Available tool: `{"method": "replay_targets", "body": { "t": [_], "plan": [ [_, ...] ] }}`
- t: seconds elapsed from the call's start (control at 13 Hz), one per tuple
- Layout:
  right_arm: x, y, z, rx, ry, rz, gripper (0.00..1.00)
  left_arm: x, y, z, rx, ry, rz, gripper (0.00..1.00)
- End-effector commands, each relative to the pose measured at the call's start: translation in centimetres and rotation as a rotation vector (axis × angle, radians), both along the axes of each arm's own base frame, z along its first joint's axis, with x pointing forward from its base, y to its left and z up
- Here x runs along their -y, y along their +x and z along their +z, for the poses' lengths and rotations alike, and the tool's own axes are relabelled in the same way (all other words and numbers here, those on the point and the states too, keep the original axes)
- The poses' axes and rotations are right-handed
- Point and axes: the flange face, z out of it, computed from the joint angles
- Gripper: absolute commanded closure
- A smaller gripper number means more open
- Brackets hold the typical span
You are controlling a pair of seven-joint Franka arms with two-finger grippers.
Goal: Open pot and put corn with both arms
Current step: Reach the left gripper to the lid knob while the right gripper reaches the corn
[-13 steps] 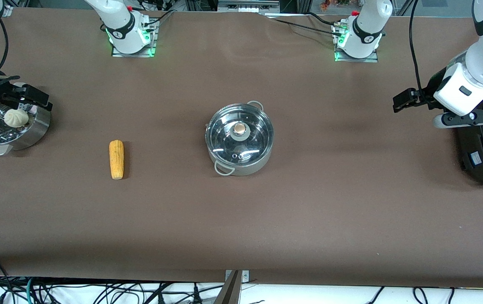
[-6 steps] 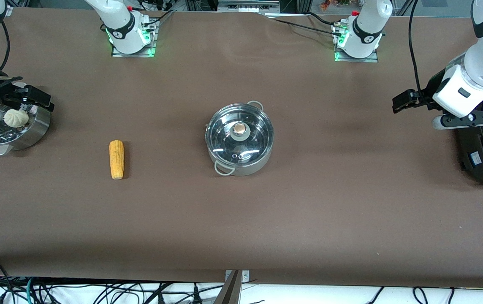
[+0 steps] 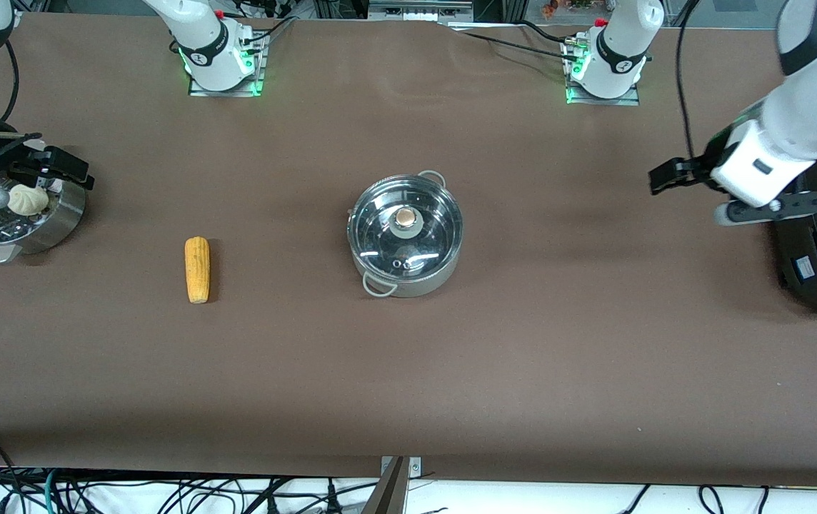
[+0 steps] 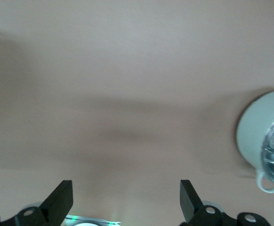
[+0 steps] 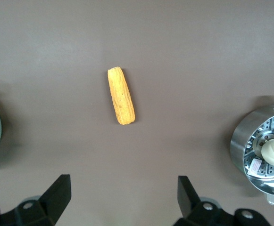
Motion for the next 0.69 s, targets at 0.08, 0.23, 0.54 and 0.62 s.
{"method": "replay_targets", "body": {
  "t": [0.08,0.23,0.54,0.62],
  "plan": [
    [-2.1,2.6,-8.6,-0.131,-0.022,0.086,0.0,14.4,0.3,-3.3,-0.042,-0.044,0.154,0.0],
    [-4.0,4.4,-12.3,-0.078,-0.079,0.146,0.0,22.6,-1.3,-6.4,-0.02,-0.057,0.142,0.0],
    [-6.2,2.7,-22.4,0.08,-0.08,0.197,0.0,34.0,-2.4,-11.6,0.017,-0.039,0.176,0.0],
    [-6.2,2.0,-25.7,0.094,-0.075,0.202,0.0,35.7,-2.4,-13.0,0.013,-0.033,0.193,0.0]
  ]
}}
